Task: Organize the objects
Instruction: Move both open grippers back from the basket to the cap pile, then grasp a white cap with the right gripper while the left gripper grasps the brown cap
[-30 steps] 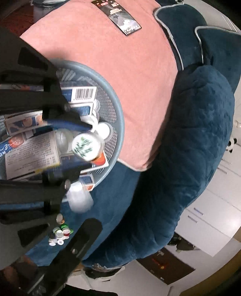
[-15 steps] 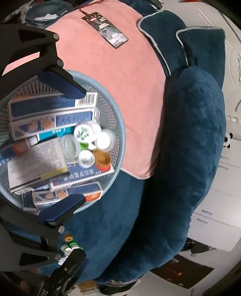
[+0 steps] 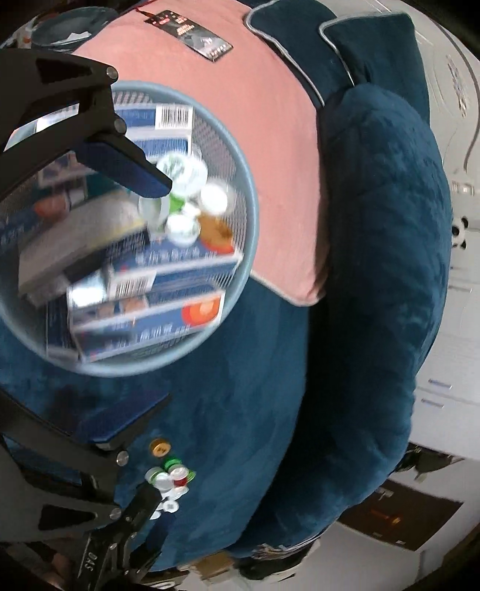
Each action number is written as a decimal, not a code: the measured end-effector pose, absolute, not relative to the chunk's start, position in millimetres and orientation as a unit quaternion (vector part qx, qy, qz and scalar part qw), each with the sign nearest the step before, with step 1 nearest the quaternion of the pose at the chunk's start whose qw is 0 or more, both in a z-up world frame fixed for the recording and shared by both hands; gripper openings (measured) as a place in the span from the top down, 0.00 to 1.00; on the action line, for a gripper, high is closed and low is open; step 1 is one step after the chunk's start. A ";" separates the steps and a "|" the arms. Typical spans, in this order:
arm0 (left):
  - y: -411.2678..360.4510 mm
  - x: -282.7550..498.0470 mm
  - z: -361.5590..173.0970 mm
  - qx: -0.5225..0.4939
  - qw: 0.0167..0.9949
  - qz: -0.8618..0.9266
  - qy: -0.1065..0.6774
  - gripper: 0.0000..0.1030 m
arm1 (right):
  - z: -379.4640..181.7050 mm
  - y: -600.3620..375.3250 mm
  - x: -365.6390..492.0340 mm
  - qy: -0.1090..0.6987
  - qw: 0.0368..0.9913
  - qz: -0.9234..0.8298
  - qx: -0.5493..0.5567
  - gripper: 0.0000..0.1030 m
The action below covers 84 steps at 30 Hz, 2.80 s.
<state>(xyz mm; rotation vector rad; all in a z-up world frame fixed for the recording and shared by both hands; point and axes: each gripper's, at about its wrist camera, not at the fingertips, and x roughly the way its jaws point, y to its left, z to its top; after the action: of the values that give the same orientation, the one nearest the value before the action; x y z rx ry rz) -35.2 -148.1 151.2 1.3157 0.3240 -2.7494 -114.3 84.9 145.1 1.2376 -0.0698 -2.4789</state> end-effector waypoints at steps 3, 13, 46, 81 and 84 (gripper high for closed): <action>-125.4 -40.8 150.9 0.437 0.019 -0.894 0.096 0.01 | 138.1 109.2 -116.8 -0.024 0.166 -0.880 0.444 0.00; -50.9 -61.2 137.2 0.463 -0.041 -0.883 0.063 0.00 | 129.1 203.8 -130.2 -0.020 0.100 -0.885 0.453 0.00; 9.8 -79.5 79.0 0.527 -0.066 -0.846 0.037 0.01 | 59.5 296.1 -143.0 -0.001 -0.029 -0.880 0.474 0.65; 47.0 -115.6 42.4 0.505 -0.075 -0.859 0.026 0.01 | 51.4 291.0 -132.3 0.027 0.014 -0.883 0.469 0.68; 48.5 -115.9 43.9 0.497 -0.077 -0.864 0.032 0.01 | 56.2 296.5 -123.6 0.004 0.018 -0.883 0.469 0.69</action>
<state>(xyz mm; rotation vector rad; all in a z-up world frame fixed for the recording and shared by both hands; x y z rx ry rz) -115.9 48.5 43.9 1.6428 0.1044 -2.8562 -123.6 296.5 56.2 1.4575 0.0135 -2.7425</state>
